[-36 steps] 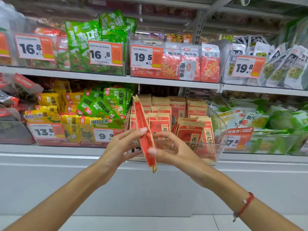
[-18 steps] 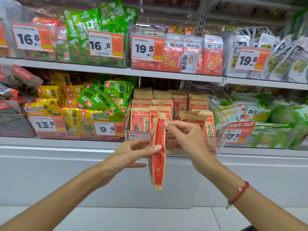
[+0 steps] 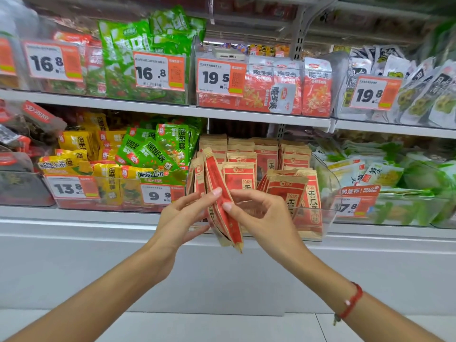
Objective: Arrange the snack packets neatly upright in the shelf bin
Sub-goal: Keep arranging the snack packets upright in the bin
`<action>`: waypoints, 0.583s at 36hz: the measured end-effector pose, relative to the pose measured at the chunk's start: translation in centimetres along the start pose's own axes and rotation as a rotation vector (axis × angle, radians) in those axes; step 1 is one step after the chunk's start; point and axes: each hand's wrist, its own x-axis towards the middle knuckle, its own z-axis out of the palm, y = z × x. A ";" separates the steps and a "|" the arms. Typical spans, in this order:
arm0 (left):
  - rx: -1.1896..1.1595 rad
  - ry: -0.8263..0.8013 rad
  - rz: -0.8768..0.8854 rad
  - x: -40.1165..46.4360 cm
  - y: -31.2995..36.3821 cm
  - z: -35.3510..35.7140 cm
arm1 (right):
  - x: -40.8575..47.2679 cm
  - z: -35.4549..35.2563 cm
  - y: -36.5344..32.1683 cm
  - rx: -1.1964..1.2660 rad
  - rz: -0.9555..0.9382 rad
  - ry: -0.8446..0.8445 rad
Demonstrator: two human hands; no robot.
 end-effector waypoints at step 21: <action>-0.037 -0.022 0.101 0.3 0.5 0.1 | 1.6 -2.3 0.7 -0.104 0.116 0.019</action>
